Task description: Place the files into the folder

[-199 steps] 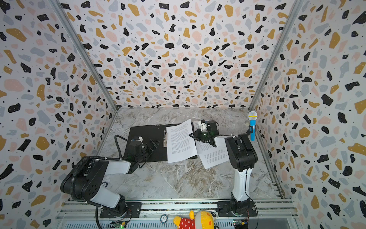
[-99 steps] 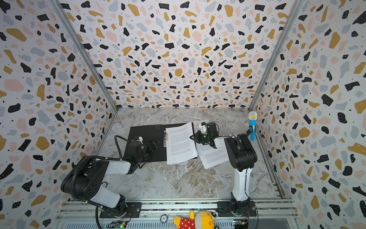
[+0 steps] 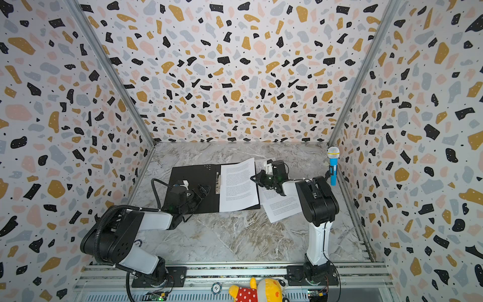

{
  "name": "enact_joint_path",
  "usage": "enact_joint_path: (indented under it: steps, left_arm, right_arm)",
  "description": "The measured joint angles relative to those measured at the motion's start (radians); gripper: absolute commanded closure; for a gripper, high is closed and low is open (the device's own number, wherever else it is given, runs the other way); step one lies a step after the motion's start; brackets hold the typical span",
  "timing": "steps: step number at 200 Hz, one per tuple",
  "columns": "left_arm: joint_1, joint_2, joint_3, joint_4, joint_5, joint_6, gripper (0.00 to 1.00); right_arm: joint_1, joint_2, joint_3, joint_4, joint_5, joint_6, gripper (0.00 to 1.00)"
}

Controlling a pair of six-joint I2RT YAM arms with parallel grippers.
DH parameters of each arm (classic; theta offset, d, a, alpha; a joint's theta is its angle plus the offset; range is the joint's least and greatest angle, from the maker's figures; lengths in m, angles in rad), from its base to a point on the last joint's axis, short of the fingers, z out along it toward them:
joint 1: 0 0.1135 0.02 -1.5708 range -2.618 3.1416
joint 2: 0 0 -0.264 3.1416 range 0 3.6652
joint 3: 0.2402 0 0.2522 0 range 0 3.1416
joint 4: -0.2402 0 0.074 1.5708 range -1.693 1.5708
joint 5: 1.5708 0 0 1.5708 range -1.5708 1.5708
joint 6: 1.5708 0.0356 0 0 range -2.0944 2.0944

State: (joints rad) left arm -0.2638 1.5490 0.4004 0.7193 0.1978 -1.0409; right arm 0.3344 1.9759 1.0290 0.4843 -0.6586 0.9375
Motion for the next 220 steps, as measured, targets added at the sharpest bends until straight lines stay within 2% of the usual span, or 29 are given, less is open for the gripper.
enact_joint_path:
  steps: [220]
  left_arm:
    - [0.000, 0.001, 0.000, 0.000, 0.004, 0.000, 0.00]
  right_arm:
    - [0.020, 0.051, 0.053, -0.006, 0.021, 0.014, 1.00]
